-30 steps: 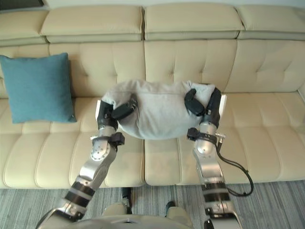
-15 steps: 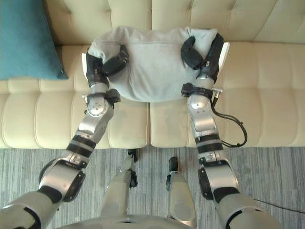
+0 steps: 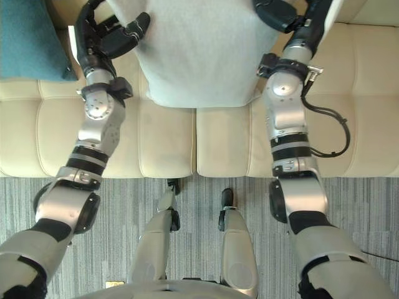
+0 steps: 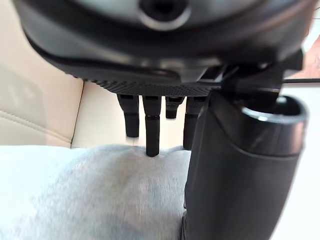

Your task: Pick up cushions and gather them together orderly.

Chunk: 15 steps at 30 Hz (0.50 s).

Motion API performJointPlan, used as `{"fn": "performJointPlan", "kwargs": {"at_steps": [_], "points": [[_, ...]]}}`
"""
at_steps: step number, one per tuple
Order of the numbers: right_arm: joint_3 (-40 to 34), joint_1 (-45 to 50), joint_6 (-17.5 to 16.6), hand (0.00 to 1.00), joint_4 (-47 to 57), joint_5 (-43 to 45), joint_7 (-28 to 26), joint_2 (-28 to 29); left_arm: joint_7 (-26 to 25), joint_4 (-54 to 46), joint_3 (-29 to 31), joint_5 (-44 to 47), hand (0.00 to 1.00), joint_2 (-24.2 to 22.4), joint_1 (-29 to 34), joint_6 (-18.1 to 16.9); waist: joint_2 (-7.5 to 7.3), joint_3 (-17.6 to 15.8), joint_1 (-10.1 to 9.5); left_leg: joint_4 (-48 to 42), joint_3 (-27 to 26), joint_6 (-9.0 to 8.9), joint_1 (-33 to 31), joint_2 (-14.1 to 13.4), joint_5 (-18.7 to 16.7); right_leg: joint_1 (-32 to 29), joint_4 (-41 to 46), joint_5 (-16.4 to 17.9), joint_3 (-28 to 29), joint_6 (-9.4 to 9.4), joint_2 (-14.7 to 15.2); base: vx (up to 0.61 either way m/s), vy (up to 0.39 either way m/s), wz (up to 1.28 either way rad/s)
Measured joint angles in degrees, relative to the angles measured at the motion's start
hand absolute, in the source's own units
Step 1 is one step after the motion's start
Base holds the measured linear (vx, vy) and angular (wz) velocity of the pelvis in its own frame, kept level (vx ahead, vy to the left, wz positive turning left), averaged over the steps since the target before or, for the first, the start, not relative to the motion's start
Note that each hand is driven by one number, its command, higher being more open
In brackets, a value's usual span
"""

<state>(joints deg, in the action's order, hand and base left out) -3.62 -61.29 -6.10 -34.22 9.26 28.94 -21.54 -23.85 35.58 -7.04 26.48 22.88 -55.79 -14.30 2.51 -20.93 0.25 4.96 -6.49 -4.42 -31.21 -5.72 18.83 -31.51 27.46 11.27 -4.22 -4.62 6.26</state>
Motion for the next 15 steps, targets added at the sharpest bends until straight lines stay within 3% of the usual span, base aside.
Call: {"fn": "performJointPlan", "kwargs": {"at_steps": [3, 9, 15], "points": [[-1.2, -1.0, -0.4, 1.0, -1.7, 2.3, -0.8, -1.5, 0.3, 0.1, 2.4, 0.0, 1.0, 2.0, -1.7, 0.0, 0.0, 0.0, -0.11, 0.0, 0.0, 0.36, 0.0, 0.4, 0.5, -0.5, 1.2, 0.4, -0.2, -0.05, 0.5, 0.04, -0.14, 0.08], [-2.0, -1.7, -0.8, 1.0, -4.5, 9.6, -2.2, -1.5, 0.1, 0.8, 5.3, 0.8, 1.0, 4.3, -4.1, 0.0, 0.02, 0.0, -0.41, 0.0, 1.1, -2.44, 0.2, 0.5, 2.6, 0.1, 1.2, 0.4, -0.6, 0.03, 0.3, 0.03, -0.173, 0.04], [-2.2, -2.0, -1.0, 1.0, -5.7, 13.5, -2.8, -1.6, 0.6, 0.7, 5.8, 3.3, 1.0, 4.4, -4.4, -0.1, 0.58, -0.3, -0.86, 0.0, 2.4, -2.71, 0.6, -0.5, 2.8, 0.7, 0.5, 0.5, -1.1, 0.46, -0.5, -0.03, -0.158, -0.05]]}}
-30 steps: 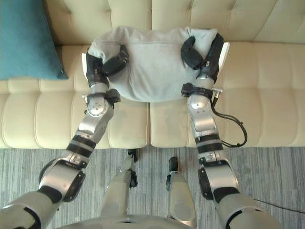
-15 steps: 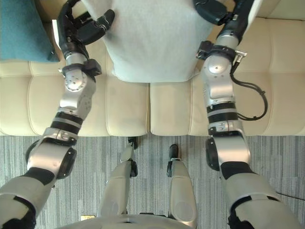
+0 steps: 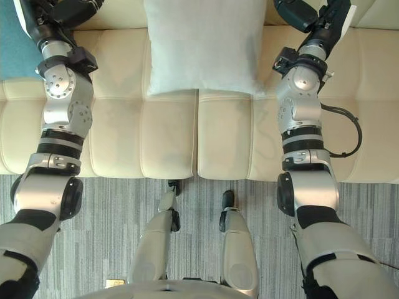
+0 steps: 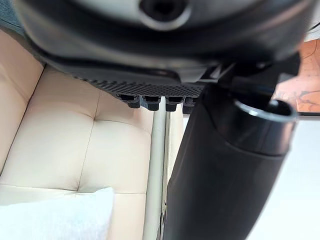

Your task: Pick up cushions and gather them together orderly.

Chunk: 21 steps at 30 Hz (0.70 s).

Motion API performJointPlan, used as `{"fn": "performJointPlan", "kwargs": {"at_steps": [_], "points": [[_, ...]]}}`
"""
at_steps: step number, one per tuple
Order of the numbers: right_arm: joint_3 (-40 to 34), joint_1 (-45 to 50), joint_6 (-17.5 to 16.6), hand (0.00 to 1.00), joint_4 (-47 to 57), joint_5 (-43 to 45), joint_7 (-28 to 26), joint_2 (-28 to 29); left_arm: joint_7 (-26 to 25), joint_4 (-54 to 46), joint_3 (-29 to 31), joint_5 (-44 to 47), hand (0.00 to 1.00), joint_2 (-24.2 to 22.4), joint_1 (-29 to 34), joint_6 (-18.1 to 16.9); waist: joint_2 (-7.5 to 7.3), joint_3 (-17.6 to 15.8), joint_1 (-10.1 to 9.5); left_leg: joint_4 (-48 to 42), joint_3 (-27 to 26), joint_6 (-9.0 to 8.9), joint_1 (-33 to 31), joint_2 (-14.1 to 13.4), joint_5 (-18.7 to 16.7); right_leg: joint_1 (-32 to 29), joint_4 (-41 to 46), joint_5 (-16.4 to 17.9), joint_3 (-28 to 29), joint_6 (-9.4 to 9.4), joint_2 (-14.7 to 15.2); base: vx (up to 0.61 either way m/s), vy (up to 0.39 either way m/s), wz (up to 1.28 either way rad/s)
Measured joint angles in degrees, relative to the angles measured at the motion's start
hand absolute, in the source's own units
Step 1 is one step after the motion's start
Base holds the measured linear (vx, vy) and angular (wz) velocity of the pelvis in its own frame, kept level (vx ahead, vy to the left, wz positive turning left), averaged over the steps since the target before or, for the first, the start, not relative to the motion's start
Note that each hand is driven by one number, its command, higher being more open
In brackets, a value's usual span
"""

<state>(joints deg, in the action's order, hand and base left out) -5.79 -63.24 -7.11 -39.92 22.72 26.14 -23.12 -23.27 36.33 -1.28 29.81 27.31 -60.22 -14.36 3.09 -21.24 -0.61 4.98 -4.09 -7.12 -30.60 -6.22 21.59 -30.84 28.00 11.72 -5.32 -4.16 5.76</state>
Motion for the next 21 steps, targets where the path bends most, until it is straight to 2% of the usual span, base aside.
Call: {"fn": "performJointPlan", "kwargs": {"at_steps": [1, 2, 4, 5, 6, 8, 9, 10, 12, 13, 14, 17, 19, 21], "points": [[-0.5, 0.1, -0.1, 1.0, 0.2, 0.1, -0.3, 0.0, 0.0, -1.6, 0.1, 0.2, 1.0, 0.0, 1.5, 0.0, 0.69, -0.2, 0.11, 0.0, 0.3, -0.56, 0.2, -0.5, -2.8, 0.0, 0.0, 0.0, -0.5, 0.04, -0.3, -0.03, -0.084, -0.07], [-1.1, 1.2, -0.2, 1.0, 1.4, 0.2, -0.6, 0.1, 0.2, -4.0, 0.5, 0.5, 1.0, -0.3, 3.7, -0.3, 0.89, -0.3, 0.1, 0.0, 0.5, 0.82, 0.2, -0.4, -3.8, 0.0, -0.2, 0.0, -0.4, 0.05, -0.3, -0.04, -0.097, -0.08], [-1.8, 3.8, -0.5, 1.0, 4.0, 0.1, -0.9, 0.1, 0.5, -6.6, 0.6, 0.9, 1.0, -1.2, 7.0, -0.8, 0.89, -0.3, 0.1, 0.0, 0.3, 0.96, 0.4, -0.3, -3.9, 0.2, -0.3, 0.0, -0.3, 0.05, 0.1, 0.01, -0.085, 0.0], [-2.3, 11.0, -1.1, 1.0, 8.9, 0.2, -1.9, 0.2, 1.6, -9.6, 0.7, 1.1, 1.0, -3.6, 14.0, -1.4, 0.89, -0.3, 0.06, 0.0, 0.1, 2.21, 1.6, 0.2, -3.3, 1.5, -0.3, 0.1, -0.2, -0.04, 0.6, 0.03, -0.077, 0.05], [-2.3, 12.6, -1.2, 1.0, 9.7, 0.2, -2.1, 0.2, 1.8, -9.9, 0.7, 1.1, 1.0, -4.1, 15.4, -1.4, 0.9, -0.3, 0.09, 0.0, 0.1, 2.27, 1.9, 0.3, -3.2, 1.8, -0.3, 0.1, -0.2, -0.05, 0.7, 0.07, -0.072, 0.12], [-3.6, 23.4, -1.4, 1.0, 14.8, 0.2, -4.7, 1.6, 3.4, -11.6, 1.0, 1.0, 1.0, -8.9, 25.8, -1.3, 0.9, -0.2, 0.04, 0.0, 0.0, 2.3, 3.7, 0.9, -3.2, 4.2, -0.9, 0.4, -0.5, -0.2, 1.3, 0.11, -0.101, 0.15], [-4.1, 26.2, -1.4, 1.0, 16.2, 0.2, -5.3, 2.5, 3.7, -11.9, 1.0, 1.0, 1.0, -10.3, 28.4, -1.3, 0.88, -0.2, -0.11, 0.0, 0.0, 2.3, 4.1, 0.9, -3.2, 4.8, -1.2, 0.5, -0.6, -0.2, 1.3, 0.1, -0.117, 0.1], [-4.9, 34.4, -1.5, 1.0, 20.0, -0.2, -6.8, 5.6, 4.7, -12.4, 1.0, 0.9, 1.0, -14.2, 35.6, -0.7, 0.84, -0.2, -0.53, 0.0, -0.2, 2.3, 5.3, 0.9, -3.2, 6.4, -2.0, 0.5, -0.9, -0.19, 1.3, 0.09, -0.122, 0.06], [-4.9, 46.1, -1.5, 1.0, 21.9, -0.7, -10.0, 11.2, 7.3, -12.4, -0.5, 0.1, 1.0, -19.3, 46.9, 2.3, 0.78, -0.1, -0.61, 0.0, -0.4, 2.2, 7.6, 0.9, -3.4, 9.6, -3.3, 0.5, -1.5, -0.11, 1.2, 0.09, -0.136, 0.05], [-4.9, 48.1, -1.4, 1.0, 22.0, -0.8, -10.4, 12.3, 7.9, -12.4, -0.8, -0.5, 1.0, -20.1, 48.9, 2.7, 0.78, -0.1, -0.65, 0.0, -0.4, 2.19, 8.1, 0.9, -3.7, 10.2, -3.6, 0.6, -1.8, -0.04, 1.1, 0.05, -0.104, -0.06], [-4.9, 53.9, -1.3, 1.0, 22.0, -2.4, -11.7, 15.3, 9.7, -12.3, -1.8, -1.9, 1.0, -22.0, 54.2, 3.8, 0.82, 0.0, -0.83, 0.0, -0.9, 2.9, 10.1, 0.6, -6.0, 12.1, -3.9, 1.4, -2.0, 0.02, 0.7, 0.02, -0.08, -0.09], [-4.7, 64.5, -0.5, 1.0, 22.0, -5.3, -13.3, 20.7, 13.6, -9.6, -2.4, -3.6, 1.0, -24.2, 61.4, 5.0, 0.35, 2.6, -0.94, 0.0, -1.6, 3.24, 12.8, 0.5, -6.8, 15.7, -6.0, 1.9, -2.3, 0.13, 0.8, 0.0, -0.049, -0.09], [-4.2, 71.9, -0.5, 1.0, 19.1, -7.6, -14.9, 23.0, 15.4, -5.0, -1.6, -6.1, 1.0, -24.9, 66.3, 5.4, -0.33, 7.4, -0.87, 0.1, -1.9, 3.16, 15.9, 0.5, -8.4, 19.8, -9.2, 1.7, -2.3, -0.17, 0.7, 0.02, 0.0, -0.07], [-4.3, 73.7, -0.5, 1.0, 14.5, -9.3, -15.8, 23.5, 16.4, -1.3, 0.3, -9.3, 1.0, -24.9, 68.4, 5.8, -1.01, 10.5, -0.89, 0.1, -2.2, 2.99, 17.5, 0.3, -9.1, 22.5, -12.3, 0.7, -2.3, -0.23, 0.2, 0.02, 0.029, -0.09]]}}
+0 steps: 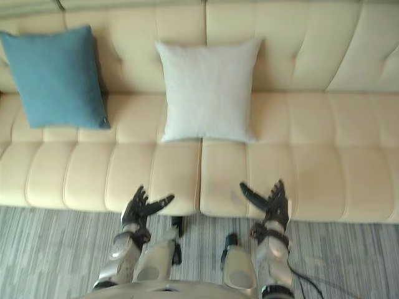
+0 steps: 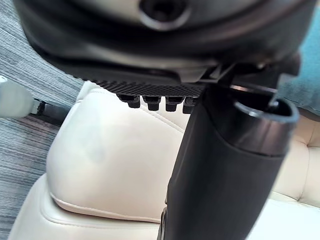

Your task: Pick up cushions and gather them together orderly.

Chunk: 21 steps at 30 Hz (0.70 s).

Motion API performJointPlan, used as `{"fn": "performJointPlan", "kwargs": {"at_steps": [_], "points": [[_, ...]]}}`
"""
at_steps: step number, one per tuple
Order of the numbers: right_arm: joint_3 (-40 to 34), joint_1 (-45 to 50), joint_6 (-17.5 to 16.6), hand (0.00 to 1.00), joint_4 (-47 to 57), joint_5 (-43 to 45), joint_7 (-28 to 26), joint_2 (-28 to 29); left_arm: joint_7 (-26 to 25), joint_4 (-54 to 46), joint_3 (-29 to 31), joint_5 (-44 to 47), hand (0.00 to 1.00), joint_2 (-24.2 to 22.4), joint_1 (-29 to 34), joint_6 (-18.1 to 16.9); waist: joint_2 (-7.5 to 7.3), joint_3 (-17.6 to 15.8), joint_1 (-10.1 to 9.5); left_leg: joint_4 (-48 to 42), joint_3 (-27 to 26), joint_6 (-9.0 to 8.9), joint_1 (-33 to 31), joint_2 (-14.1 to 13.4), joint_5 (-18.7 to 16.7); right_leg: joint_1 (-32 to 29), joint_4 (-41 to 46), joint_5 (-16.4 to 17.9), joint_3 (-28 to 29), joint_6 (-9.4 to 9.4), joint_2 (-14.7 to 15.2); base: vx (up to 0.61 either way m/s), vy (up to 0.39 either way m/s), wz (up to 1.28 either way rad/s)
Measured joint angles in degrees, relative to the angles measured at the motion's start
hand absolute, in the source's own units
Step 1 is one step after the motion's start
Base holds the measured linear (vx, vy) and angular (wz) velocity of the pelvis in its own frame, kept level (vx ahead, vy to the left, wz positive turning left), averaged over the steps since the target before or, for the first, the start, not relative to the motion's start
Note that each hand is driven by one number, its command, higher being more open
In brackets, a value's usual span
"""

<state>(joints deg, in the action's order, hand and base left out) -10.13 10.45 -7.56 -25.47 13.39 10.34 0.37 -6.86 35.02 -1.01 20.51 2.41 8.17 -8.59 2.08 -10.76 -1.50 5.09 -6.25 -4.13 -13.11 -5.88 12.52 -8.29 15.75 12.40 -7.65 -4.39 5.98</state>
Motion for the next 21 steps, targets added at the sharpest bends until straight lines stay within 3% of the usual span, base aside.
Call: {"fn": "performJointPlan", "kwargs": {"at_steps": [7, 13, 16, 17, 18, 20, 21], "points": [[-2.6, -0.9, 1.2, 1.0, -16.2, -2.6, -1.5, 1.1, 0.8, 13.5, 4.4, -6.4, 1.0, 1.1, 0.4, 1.3, -1.76, 2.5, -0.08, 0.2, -1.8, 0.0, 4.6, 0.0, -1.0, 7.4, -8.0, -3.2, 1.2, -0.57, -0.6, 0.04, 0.018, -0.12], [-4.0, -2.8, 2.2, 1.0, -18.2, -2.4, -1.3, 1.7, 0.2, 15.0, 4.6, -7.8, 1.0, 1.3, -1.6, 1.3, -2.47, 2.3, -1.24, -0.1, -6.3, 0.11, 5.4, -1.8, -1.3, 6.0, -8.1, -6.2, 4.6, -1.83, -1.6, 0.0, 0.001, -0.39], [-3.6, -4.1, 2.1, 1.0, -18.2, -2.3, -1.3, 1.9, -0.2, 14.6, 4.7, -7.8, 1.0, 1.2, -3.7, 1.3, -2.62, 2.3, -1.44, -4.1, -7.1, 1.15, 2.5, -4.5, -3.1, 1.3, -2.0, -7.3, 3.3, -2.69, -2.4, -0.14, -0.031, -0.29], [-3.5, -4.5, 2.2, 1.0, -18.1, -2.1, -1.2, 2.6, -0.3, 14.2, 4.8, -7.8, 1.0, 1.0, -4.3, 1.2, -3.12, 1.7, -1.69, -6.1, -7.2, 1.43, 2.1, -4.9, -4.1, -2.2, 13.4, -2.5, 0.1, 0.29, -0.1, -0.21, -0.089, -0.05], [-3.2, -3.9, 2.2, 1.0, -18.2, -2.1, -1.2, 2.7, -0.3, 14.1, 4.7, -7.8, 1.0, 1.0, -4.3, 1.3, -4.12, 2.1, -1.55, -7.9, -6.8, 1.58, 1.8, -4.6, -4.7, -2.9, 23.5, -0.8, -0.4, -0.57, 2.1, -0.2, -0.107, 0.06], [-2.4, -3.2, 2.1, 1.0, -18.4, -2.1, -1.2, 2.7, -0.3, 13.4, 5.5, -7.8, 1.0, 1.0, -4.1, 1.2, -5.29, 2.9, -1.62, -10.0, -5.6, 1.45, 0.2, -4.2, -5.1, -2.0, 30.7, -1.9, -0.1, -1.79, 4.2, -0.17, -0.166, 0.28], [-2.1, -4.2, 2.2, 1.0, -20.2, -2.1, -1.3, 2.5, -0.4, 12.9, 7.3, -7.9, 1.0, 1.1, -4.2, 1.2, -6.65, 3.7, -1.76, -10.9, -5.2, 0.88, -1.2, -4.0, -4.9, -1.6, 28.7, -2.1, -0.3, -3.4, 3.8, -0.21, -0.247, 0.18]]}}
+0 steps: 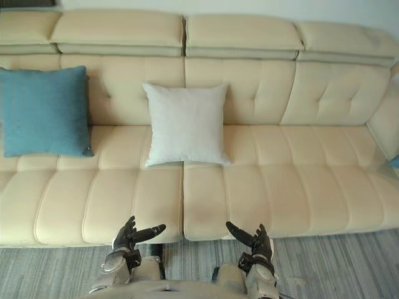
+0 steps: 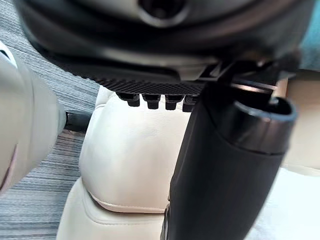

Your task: Pick up cushions and gather them together orderly.

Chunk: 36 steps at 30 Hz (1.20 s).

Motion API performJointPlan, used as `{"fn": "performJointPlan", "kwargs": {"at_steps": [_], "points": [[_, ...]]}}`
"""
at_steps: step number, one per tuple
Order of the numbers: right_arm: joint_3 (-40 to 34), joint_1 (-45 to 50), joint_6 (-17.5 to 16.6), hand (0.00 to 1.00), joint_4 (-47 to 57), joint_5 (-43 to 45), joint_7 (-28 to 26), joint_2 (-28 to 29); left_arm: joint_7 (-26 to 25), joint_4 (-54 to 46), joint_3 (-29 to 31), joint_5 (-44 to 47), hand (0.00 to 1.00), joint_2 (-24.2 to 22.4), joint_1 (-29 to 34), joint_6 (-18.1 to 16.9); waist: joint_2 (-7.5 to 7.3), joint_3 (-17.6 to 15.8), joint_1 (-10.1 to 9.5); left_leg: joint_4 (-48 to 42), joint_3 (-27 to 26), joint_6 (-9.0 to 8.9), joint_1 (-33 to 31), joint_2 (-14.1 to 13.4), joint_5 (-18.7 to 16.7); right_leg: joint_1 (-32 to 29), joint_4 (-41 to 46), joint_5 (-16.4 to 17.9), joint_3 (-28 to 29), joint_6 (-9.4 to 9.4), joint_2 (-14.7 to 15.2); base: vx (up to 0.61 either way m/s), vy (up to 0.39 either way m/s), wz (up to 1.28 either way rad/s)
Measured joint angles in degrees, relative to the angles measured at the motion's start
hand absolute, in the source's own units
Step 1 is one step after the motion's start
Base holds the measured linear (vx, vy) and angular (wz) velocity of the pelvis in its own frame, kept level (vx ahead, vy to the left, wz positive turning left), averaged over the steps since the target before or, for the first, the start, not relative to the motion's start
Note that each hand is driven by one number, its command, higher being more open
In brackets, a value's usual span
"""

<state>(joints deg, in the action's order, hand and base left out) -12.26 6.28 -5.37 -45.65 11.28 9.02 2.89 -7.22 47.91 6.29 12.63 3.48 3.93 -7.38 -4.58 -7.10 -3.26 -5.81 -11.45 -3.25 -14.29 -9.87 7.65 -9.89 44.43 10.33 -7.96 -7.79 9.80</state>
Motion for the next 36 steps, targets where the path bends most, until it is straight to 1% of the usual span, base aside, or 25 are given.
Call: {"fn": "performJointPlan", "kwargs": {"at_steps": [2, 3, 4, 5, 6, 7, 8, 9, 10, 11, 12, 13, 14, 15, 16, 18, 19, 20, 25, 29, 32, 33, 34, 35, 36], "points": [[-0.2, -1.0, 0.2, 1.0, -1.1, 0.0, 0.4, -0.7, -0.4, 0.0, 1.1, 0.0, 1.0, -1.8, -0.1, 0.2, 1.46, -0.1, -1.27, -2.0, -0.1, -0.26, -1.4, -0.5, -0.2, 1.7, -6.3, 1.6, -0.8, -0.27, -1.7, -0.11, -0.149, -0.12], [-0.3, -1.2, 0.1, 1.0, -1.1, 0.0, 1.1, -1.4, -0.5, -0.9, 1.1, 0.1, 1.0, -2.7, 0.3, 0.4, 1.16, 0.2, -2.52, -1.9, -1.0, 0.09, -2.7, -0.3, 1.1, 4.0, -12.2, 6.5, -1.2, 0.45, -2.3, -0.04, -0.074, -0.15], [-0.3, -1.6, 0.1, 1.0, -1.2, 0.0, 1.3, -1.4, -0.5, -1.0, 1.1, 0.1, 1.0, -2.5, 0.0, 0.4, 0.55, 0.0, -2.53, -2.2, -1.2, -0.02, -3.9, 0.1, 1.6, 4.1, -14.4, 8.7, -1.4, 1.69, -2.0, -0.15, -0.185, -0.1], [-0.2, -2.5, 0.1, 1.0, -1.3, 0.0, 1.4, -1.5, -1.0, -0.9, 1.0, 0.1, 1.0, -2.7, -0.9, 0.4, 0.82, -0.2, -2.64, -2.3, -0.9, -0.33, -6.1, 0.0, 2.9, 4.3, -18.3, 11.1, -1.6, 3.72, -3.0, -0.2, -0.189, 0.03], [-0.2, -3.0, 0.1, 1.0, -1.3, 0.0, 1.4, -1.6, -1.1, -0.9, 0.8, 0.1, 1.0, -2.7, -1.2, 0.4, 1.58, -0.7, -2.61, -2.4, -0.5, -0.5, -6.7, -0.5, 3.6, 4.6, -19.7, 11.4, -1.8, 4.14, -3.9, -0.27, -0.198, 0.14], [-0.1, -3.4, 0.1, 1.0, -1.2, 0.0, 1.6, -2.0, -1.1, -0.9, -0.5, 0.1, 1.0, -3.2, -1.6, 0.4, 4.17, -2.0, -2.29, -2.0, 0.9, -0.81, -7.0, -2.2, 6.0, 5.7, -21.0, 10.4, -3.5, 4.92, -6.2, -0.21, -0.108, 0.39], [-0.1, -3.2, 0.1, 1.0, -1.3, 0.0, 1.8, -2.0, -1.0, -0.5, -1.5, 0.0, 1.0, -3.3, -1.6, 0.4, 4.75, -2.1, -1.83, -0.2, 1.2, -0.83, -6.9, -2.2, 9.2, 6.2, -21.7, 10.0, -5.2, 5.45, -6.8, -0.33, -0.117, 0.97], [-0.3, -1.8, 0.2, 1.0, -1.5, 0.1, 2.1, -1.9, -0.9, -0.3, -2.9, -0.4, 1.0, -3.3, -2.0, 0.5, 4.37, -2.4, -0.95, 1.7, 0.8, -1.7, -7.2, -2.0, 12.7, 7.0, -23.3, 8.7, -9.0, 7.24, -6.5, -0.26, -0.074, 1.01], [-0.6, -1.8, 0.3, 1.0, -1.5, 0.1, 2.5, -1.4, -1.1, -1.0, -2.7, -1.5, 1.0, -3.5, -2.0, 0.2, 4.35, -2.6, -1.11, -4.5, 0.1, -0.85, -8.0, -2.1, 6.9, 6.9, -23.2, 8.3, -10.3, 7.8, -6.3, -0.24, -0.059, 0.82], [-0.9, -1.8, 0.3, 1.0, -1.4, 0.2, 2.7, -1.2, -1.1, -1.2, -2.7, -2.0, 1.0, -3.4, -2.1, 0.3, 4.0, -2.9, -1.08, -8.4, -0.2, 0.11, -8.1, -2.1, 2.7, 6.8, -22.9, 8.1, -10.6, 8.14, -6.0, -0.16, -0.039, 0.31], [-1.3, -1.7, 0.3, 1.0, -1.3, 0.2, 2.8, -1.4, -1.1, -1.2, -2.7, -2.1, 1.0, -3.2, -2.0, 0.4, 3.52, -2.9, -0.92, -16.0, 0.1, -0.31, -7.9, -2.3, -4.6, 6.1, -22.6, 7.5, -10.8, 8.61, -5.5, -0.15, -0.021, 0.1], [-1.2, -1.7, 0.2, 1.0, -1.1, 0.2, 2.8, -1.3, -1.0, -1.2, -2.7, -2.2, 1.0, -3.2, -2.0, 0.4, 3.64, -2.9, -0.92, -20.5, 1.4, -0.54, -7.7, -2.6, -8.8, 5.6, -22.5, 6.9, -10.7, 8.81, -5.4, -0.14, 0.002, 0.0], [-1.2, -1.7, 0.2, 1.0, -1.1, 0.2, 2.8, -1.4, -1.0, -1.2, -2.7, -2.3, 1.0, -3.2, -2.0, 0.5, 3.66, -2.9, -0.91, -22.4, 2.0, -0.77, -7.4, -2.8, -10.6, 5.1, -22.3, 6.6, -10.5, 8.92, -5.4, -0.11, 0.063, -0.15], [-1.2, -1.8, 0.2, 1.0, -1.1, 0.2, 2.7, -1.4, -1.0, -1.1, -2.6, -2.3, 1.0, -3.2, -1.8, 0.6, 3.75, -2.9, -0.91, -25.3, 3.7, -1.46, -6.5, -2.8, -13.8, 4.3, -21.9, 6.1, -10.1, 8.94, -5.3, -0.13, 0.115, -0.19], [-1.3, -1.7, 0.2, 1.0, -1.1, 0.2, 2.6, -1.1, -0.9, -0.1, -2.6, -2.9, 1.0, -3.3, -1.8, 0.7, 3.82, -2.9, -0.63, -25.4, 5.8, -2.84, -3.9, -2.5, -17.2, 3.8, -21.7, 5.5, -9.6, 8.24, -5.3, -0.16, 0.156, -0.17], [-2.1, -1.7, 0.2, 1.0, -1.3, 0.2, 2.3, -0.8, -0.8, 0.6, -2.6, -3.3, 1.0, -3.3, -1.8, 1.2, 3.94, -2.9, 0.02, -20.8, 6.5, -3.33, -1.5, -1.9, -18.3, 3.9, -22.4, 4.6, -8.9, 7.27, -5.4, -0.12, 0.128, -0.11], [-2.3, -1.7, 0.3, 1.0, -1.4, 0.2, 2.3, -0.3, -0.8, 1.0, -2.7, -3.3, 1.0, -3.2, -1.8, 1.4, 3.42, -2.9, 0.3, -19.7, 6.1, -3.05, -1.0, -1.4, -17.6, 4.0, -23.3, 4.0, -8.6, 6.92, -5.1, -0.13, 0.146, -0.25], [-2.2, -1.4, 0.3, 1.0, -1.5, 0.2, 1.9, 0.7, -0.9, 1.2, -2.7, -3.3, 1.0, -2.7, -1.5, 1.5, 2.18, -1.9, 0.54, -15.6, 4.2, -2.36, 0.6, -0.1, -15.6, 4.1, -26.4, 2.0, -7.2, 5.83, -4.5, -0.13, 0.165, -0.32], [-2.8, -1.3, 0.3, 1.0, -2.4, 0.2, 1.6, 0.5, -0.9, 3.8, -2.8, -4.4, 1.0, -2.1, -1.6, 1.7, 3.05, -0.9, 0.89, -10.4, -0.1, -0.65, 3.2, 1.5, -12.6, 4.6, -33.4, -3.8, -3.1, 4.5, -4.0, -0.07, 0.118, -0.4], [-2.9, -2.0, 0.5, 1.0, -4.4, 0.2, 1.5, 0.5, -0.8, 5.8, -2.7, -5.9, 1.0, -0.9, -1.9, 1.7, 3.08, -0.9, 0.92, -10.3, -0.9, -0.62, 4.6, 1.8, -12.6, 4.5, -36.0, -7.0, 1.5, 4.18, -4.9, -0.07, 0.059, -0.59], [-2.8, -3.7, 0.6, 1.0, -6.4, 0.2, 1.4, 0.2, -0.7, 6.1, -2.6, -6.4, 1.0, -0.1, -2.1, 1.8, 2.68, -1.2, 1.16, -10.1, -4.0, -0.51, 5.3, 1.2, -13.3, 2.7, -37.1, -9.3, 4.2, 4.11, -5.4, -0.13, 0.067, -0.84], [-2.7, -5.3, 0.7, 1.0, -8.3, 0.1, 1.2, -0.2, -0.8, 6.3, -2.6, -6.5, 1.0, 0.0, -2.0, 1.9, 2.34, -1.6, 1.3, -7.4, -7.6, -0.9, 7.4, 1.2, -14.1, 2.8, -38.4, -8.9, -1.3, 7.67, -3.4, -0.12, 0.121, -1.3], [-2.7, -6.3, 0.9, 1.0, -9.2, 0.1, 1.2, -0.4, -0.9, 6.6, -2.6, -6.5, 1.0, 0.1, -1.8, 2.1, 3.03, -2.0, 1.25, -4.8, -9.4, -1.12, 9.1, 0.9, -14.1, 2.9, -37.7, -8.9, -9.1, 10.48, -1.2, -0.11, 0.108, -1.41], [-2.7, -6.5, 1.0, 1.0, -9.3, 0.0, 1.2, -0.4, -0.9, 6.6, -2.6, -6.5, 1.0, 0.3, -1.8, 2.2, 3.12, -2.2, 1.28, -4.2, -10.4, -1.28, 9.9, 0.5, -14.0, 2.8, -36.9, -8.8, -13.1, 10.91, 0.0, -0.08, 0.054, -1.5], [-2.6, -6.9, 1.3, 1.0, -9.5, 0.0, 1.2, -0.6, -0.9, 7.0, -2.6, -6.5, 1.0, 0.8, -1.8, 2.3, 2.79, -2.5, 1.37, -4.3, -13.3, -1.63, 11.3, -0.1, -14.1, 2.9, -35.0, -8.4, -22.5, 12.91, 2.8, -0.05, -0.018, -1.26]]}}
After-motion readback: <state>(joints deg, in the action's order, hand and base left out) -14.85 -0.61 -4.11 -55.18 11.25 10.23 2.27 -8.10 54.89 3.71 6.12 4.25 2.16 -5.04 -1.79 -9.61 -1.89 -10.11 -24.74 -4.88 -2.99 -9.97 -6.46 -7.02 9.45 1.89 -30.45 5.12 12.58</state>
